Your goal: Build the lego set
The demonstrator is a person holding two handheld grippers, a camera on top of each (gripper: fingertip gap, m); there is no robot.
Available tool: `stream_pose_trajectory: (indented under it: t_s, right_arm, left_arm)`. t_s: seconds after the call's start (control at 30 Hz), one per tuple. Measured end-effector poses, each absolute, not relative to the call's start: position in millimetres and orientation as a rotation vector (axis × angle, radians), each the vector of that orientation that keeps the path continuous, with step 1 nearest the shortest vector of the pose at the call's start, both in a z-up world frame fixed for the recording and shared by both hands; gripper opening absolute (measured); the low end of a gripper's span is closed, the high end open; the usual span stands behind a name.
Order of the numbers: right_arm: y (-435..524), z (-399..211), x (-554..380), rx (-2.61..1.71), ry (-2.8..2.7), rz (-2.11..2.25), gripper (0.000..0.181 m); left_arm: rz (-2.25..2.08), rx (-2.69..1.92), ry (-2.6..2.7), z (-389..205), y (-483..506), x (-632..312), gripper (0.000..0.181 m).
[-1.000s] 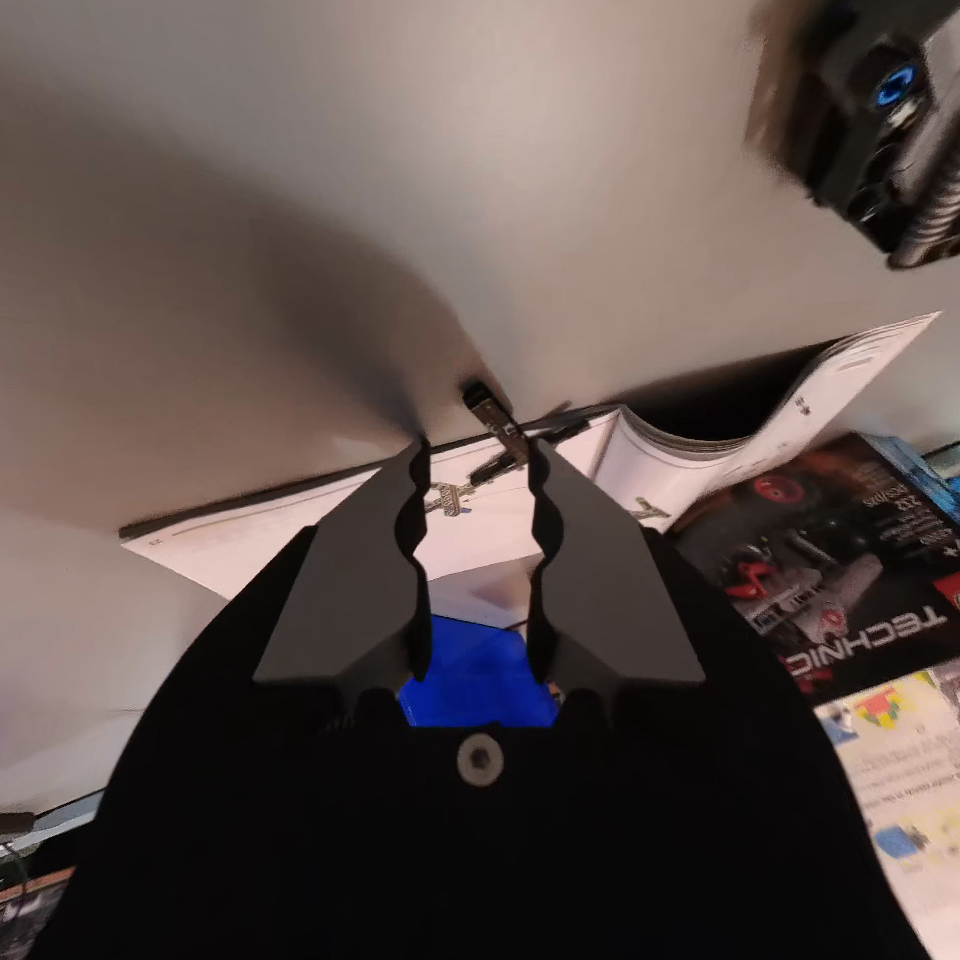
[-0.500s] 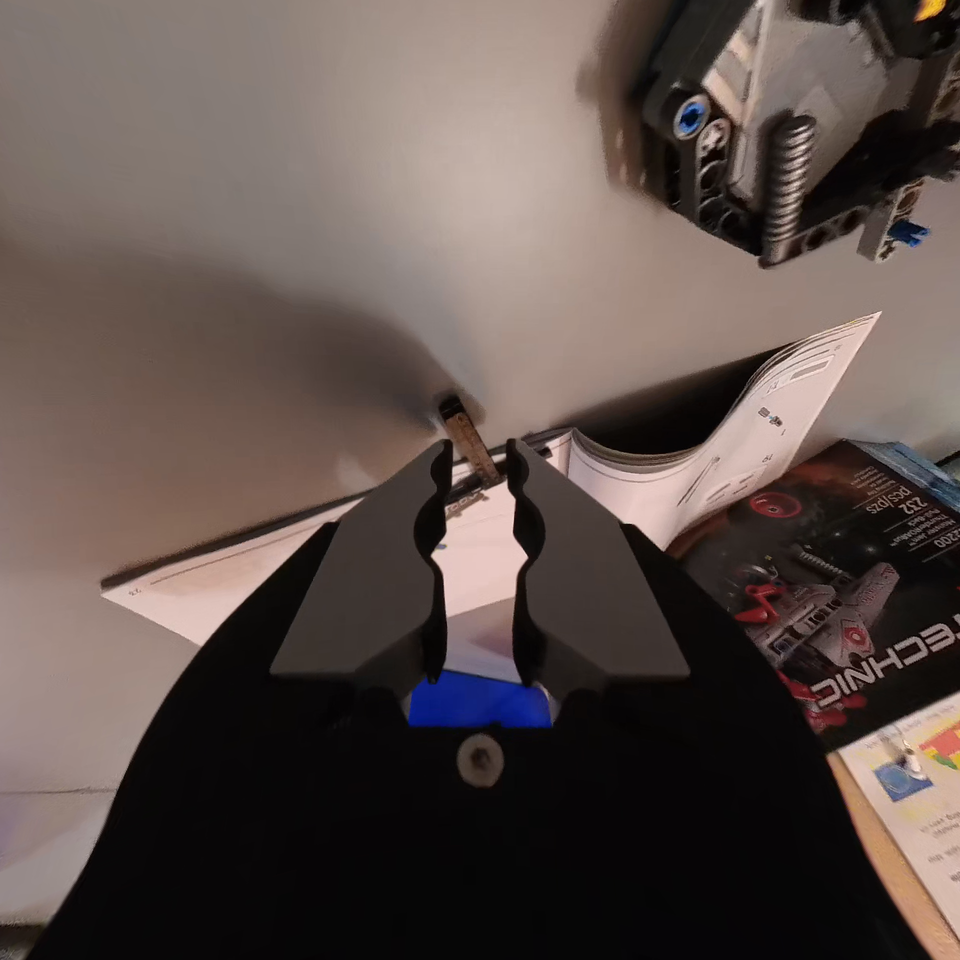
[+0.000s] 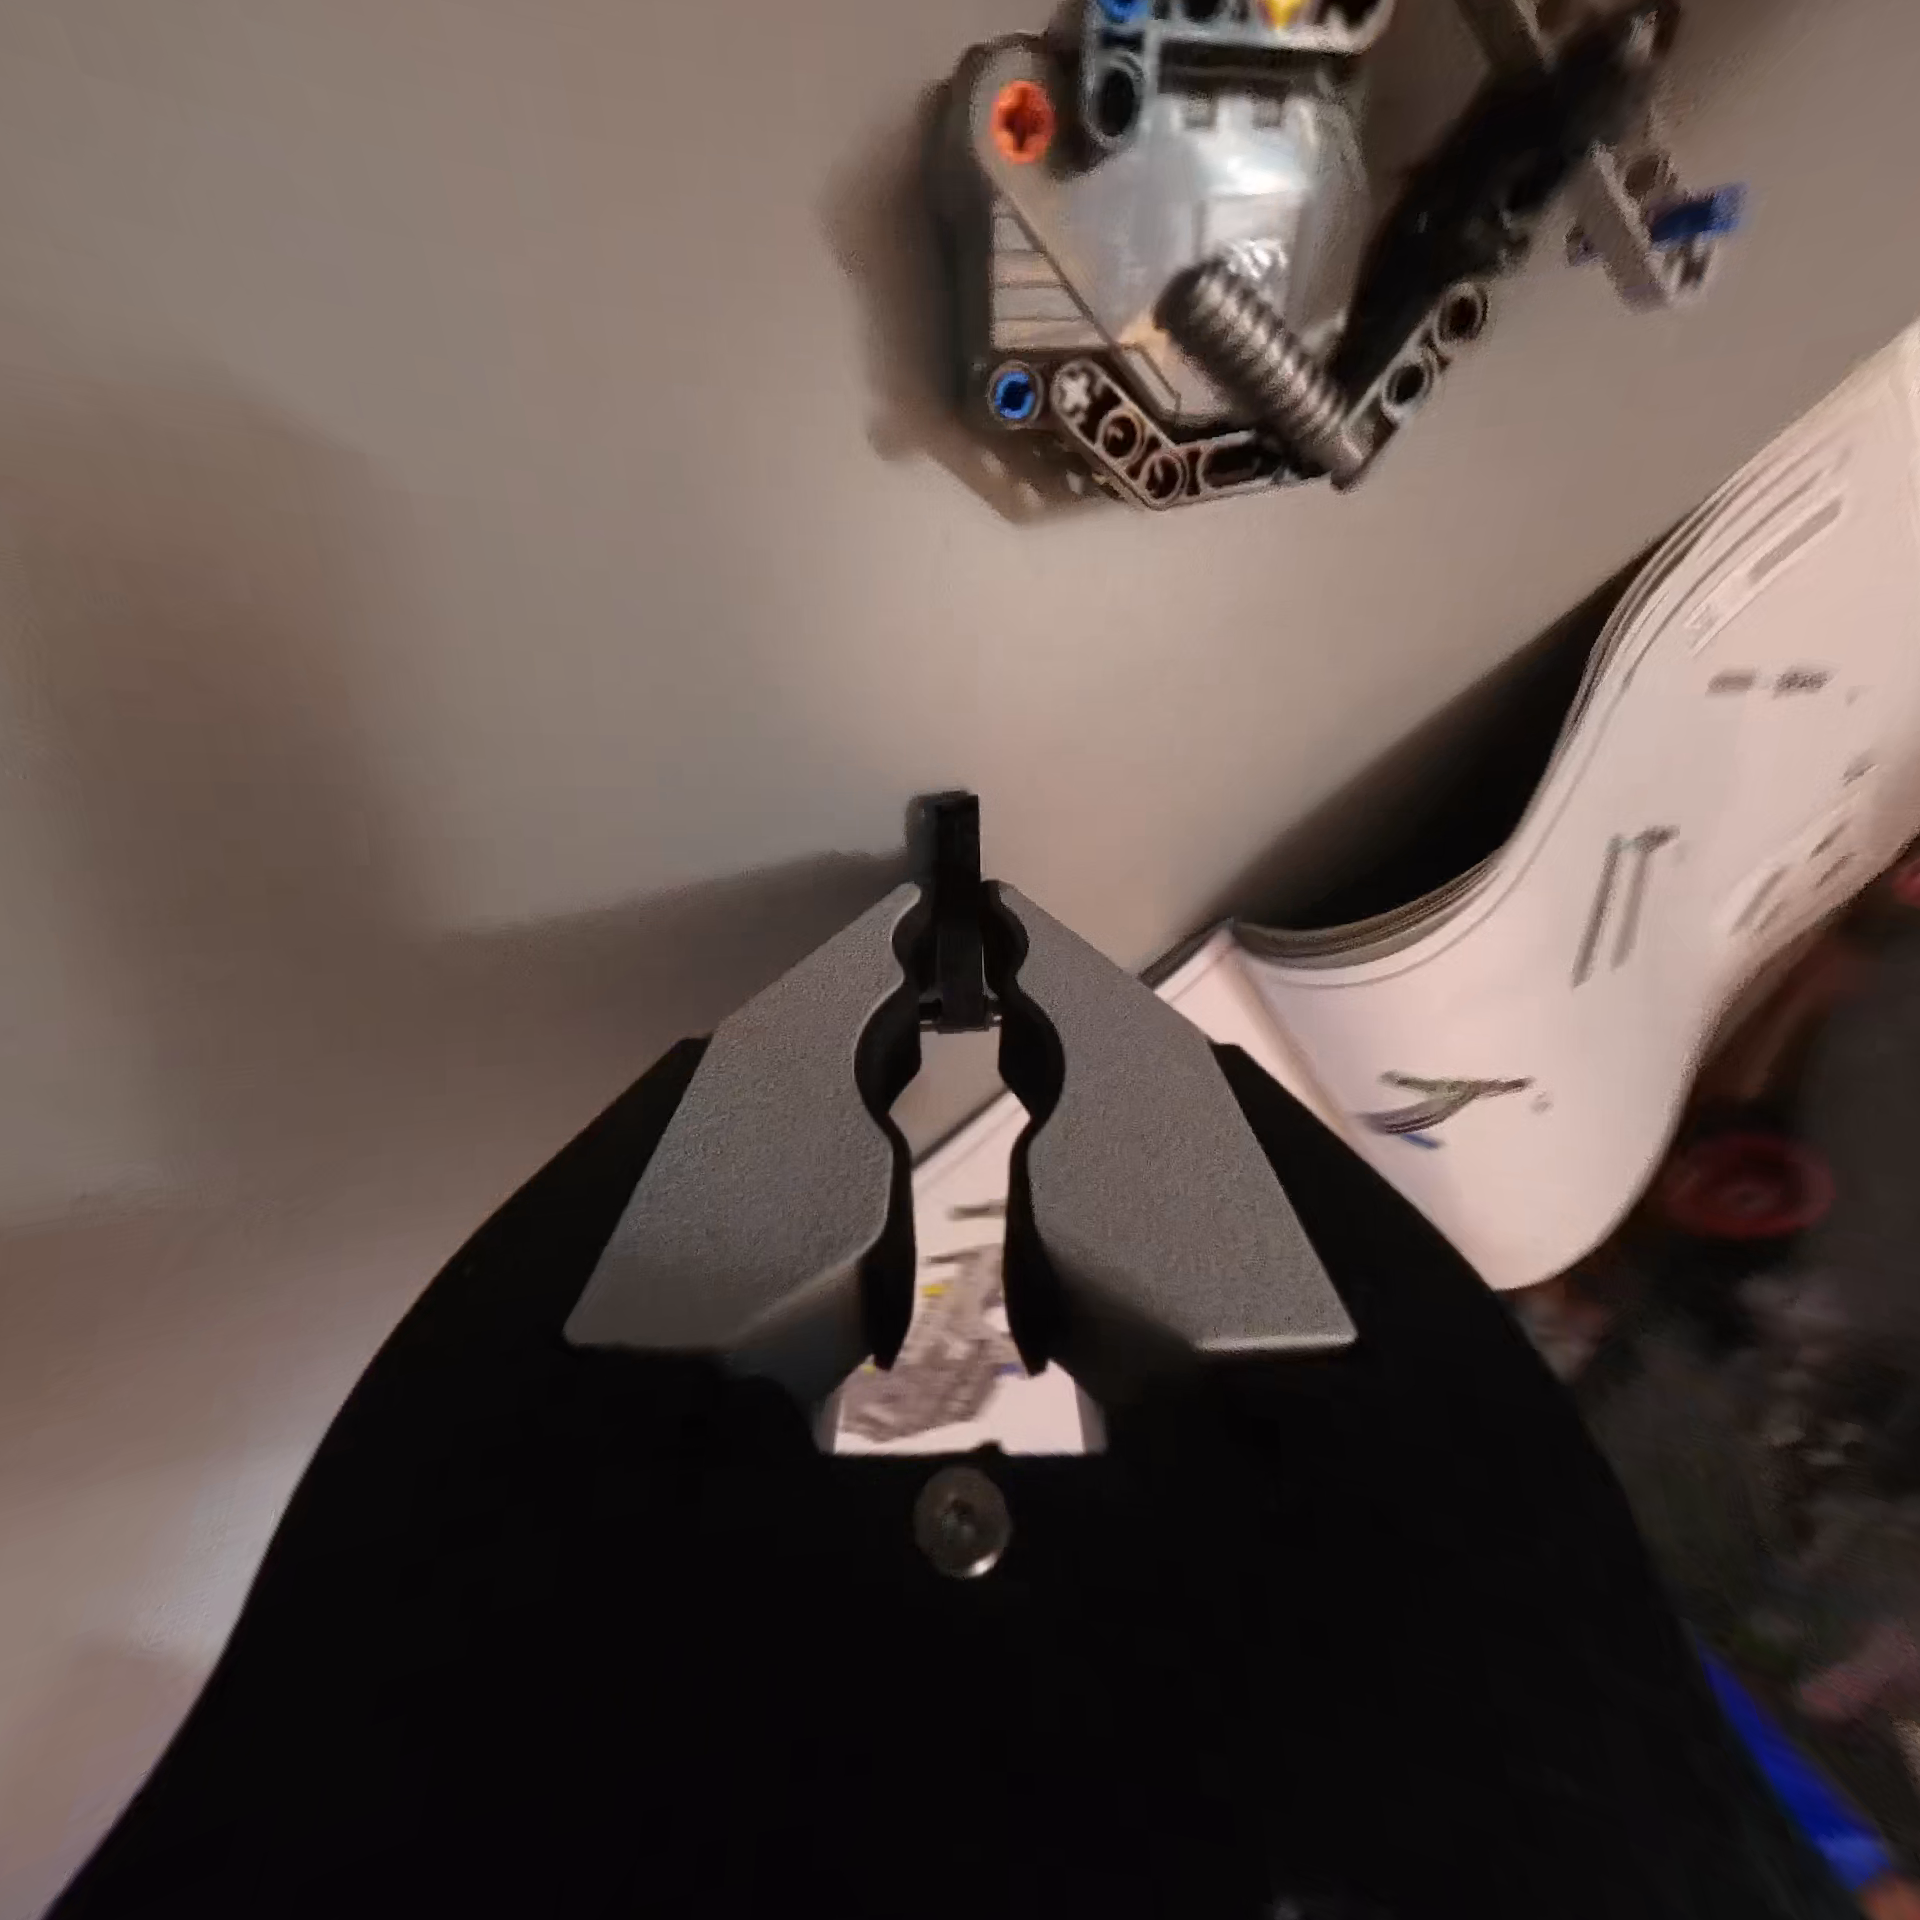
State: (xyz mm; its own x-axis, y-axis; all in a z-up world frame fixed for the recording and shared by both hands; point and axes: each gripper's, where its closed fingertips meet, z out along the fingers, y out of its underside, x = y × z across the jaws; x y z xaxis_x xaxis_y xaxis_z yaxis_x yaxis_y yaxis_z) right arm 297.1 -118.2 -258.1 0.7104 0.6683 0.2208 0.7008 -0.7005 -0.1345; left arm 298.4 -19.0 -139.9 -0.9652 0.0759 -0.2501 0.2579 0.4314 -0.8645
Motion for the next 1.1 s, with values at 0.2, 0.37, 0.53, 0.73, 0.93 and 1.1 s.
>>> stream_pose_trajectory:
  t_s: [0.2, 0.37, 0.53, 0.73, 0.93, 1.1]
  right_arm:
    - [-107.2, -251.0, 283.4, -2.677, -0.675, -0.069, 0.01]
    - [-111.3, -258.1, 281.2, -2.707, -0.685, -0.001, 0.011]
    - [-109.9, -259.8, 277.8, -2.723, -0.588, 0.107, 0.005]
    - [-103.8, -256.0, 293.4, -2.663, -0.097, 0.143, 0.005]
    - [-69.4, -157.2, 356.6, -1.802, 0.578, -0.232, 0.005]
    - [-72.4, -130.5, 361.9, -1.373, 0.79, -0.381, 0.005]
  left_arm:
    - [-1.563, 0.319, 2.518, -141.1, -21.3, 294.2, 0.003]
    - [-1.553, 0.335, 2.521, -141.3, -21.8, 291.8, 0.003]
    - [-1.565, 0.327, 2.514, -139.0, -21.2, 292.5, 0.003]
    - [-1.561, 0.247, 2.493, -136.2, -23.8, 299.6, 0.003]
    - [-1.643, -0.027, 2.354, -110.5, -20.8, 324.4, 0.003]
    - [-1.756, -0.227, 2.314, -98.9, -31.8, 323.5, 0.003]
